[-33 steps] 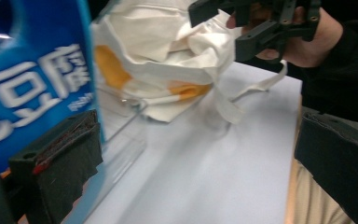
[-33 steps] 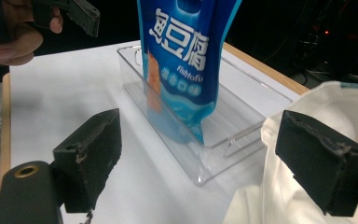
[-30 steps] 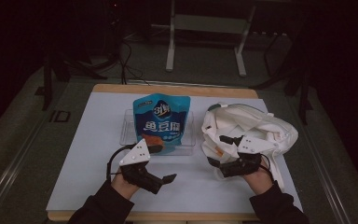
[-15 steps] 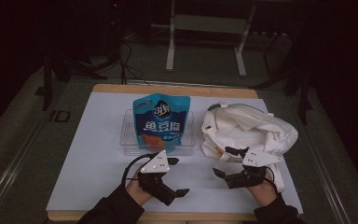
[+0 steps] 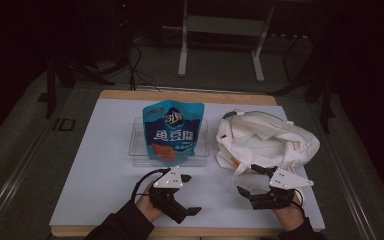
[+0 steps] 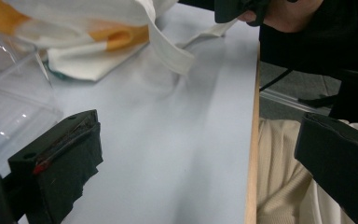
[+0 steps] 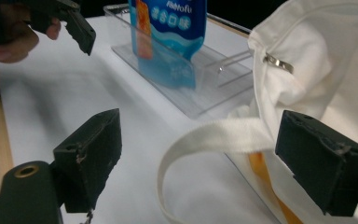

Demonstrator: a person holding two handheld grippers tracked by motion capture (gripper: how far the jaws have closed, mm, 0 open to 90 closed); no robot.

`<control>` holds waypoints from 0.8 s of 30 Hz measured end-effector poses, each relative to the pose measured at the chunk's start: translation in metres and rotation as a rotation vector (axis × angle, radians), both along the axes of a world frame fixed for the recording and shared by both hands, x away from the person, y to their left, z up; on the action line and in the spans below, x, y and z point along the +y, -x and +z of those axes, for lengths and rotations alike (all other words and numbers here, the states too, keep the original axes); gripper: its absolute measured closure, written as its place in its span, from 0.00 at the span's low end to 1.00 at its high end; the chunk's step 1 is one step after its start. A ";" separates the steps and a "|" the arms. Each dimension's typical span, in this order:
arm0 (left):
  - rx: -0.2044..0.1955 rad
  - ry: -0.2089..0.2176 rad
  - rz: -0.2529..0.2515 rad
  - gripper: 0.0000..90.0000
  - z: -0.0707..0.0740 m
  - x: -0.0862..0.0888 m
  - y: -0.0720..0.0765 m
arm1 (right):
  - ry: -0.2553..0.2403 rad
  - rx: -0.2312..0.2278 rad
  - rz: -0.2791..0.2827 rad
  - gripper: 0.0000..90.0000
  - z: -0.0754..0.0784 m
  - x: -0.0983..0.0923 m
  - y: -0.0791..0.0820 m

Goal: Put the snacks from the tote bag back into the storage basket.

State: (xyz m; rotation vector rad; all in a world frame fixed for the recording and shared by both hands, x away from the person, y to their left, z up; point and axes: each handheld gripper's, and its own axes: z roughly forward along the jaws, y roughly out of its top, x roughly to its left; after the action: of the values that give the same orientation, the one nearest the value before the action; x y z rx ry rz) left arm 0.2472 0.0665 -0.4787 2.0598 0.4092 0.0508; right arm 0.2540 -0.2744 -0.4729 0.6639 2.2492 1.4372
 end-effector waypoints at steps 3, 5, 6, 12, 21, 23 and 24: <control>-0.002 -0.024 -0.005 0.01 -0.003 0.000 0.001 | 0.020 -0.003 -0.014 0.16 -0.003 -0.002 0.002; -0.009 -0.037 -0.005 0.01 -0.005 0.001 0.002 | 0.020 0.007 -0.016 0.16 -0.005 -0.004 0.003; -0.006 -0.039 -0.003 0.01 -0.005 0.002 0.002 | 0.023 0.009 -0.021 0.16 -0.006 -0.005 0.004; 0.002 -0.041 0.008 0.01 -0.008 0.008 0.000 | 0.037 0.011 -0.034 0.16 -0.011 -0.012 0.006; 0.016 -0.101 -0.004 0.01 -0.020 0.005 0.002 | 0.030 0.038 -0.078 0.16 -0.018 -0.020 0.008; 0.020 -0.109 -0.007 0.01 -0.020 0.004 0.002 | 0.033 0.038 -0.074 0.16 -0.019 -0.021 0.008; 0.023 -0.115 -0.013 0.01 -0.021 0.003 0.002 | 0.039 0.042 -0.071 0.16 -0.021 -0.021 0.008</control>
State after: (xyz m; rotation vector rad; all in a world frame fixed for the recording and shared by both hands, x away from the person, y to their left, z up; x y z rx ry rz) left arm 0.2449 0.0700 -0.4999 2.1782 0.4157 0.0434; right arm 0.2462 -0.2951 -0.4937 0.7603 2.2560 1.3548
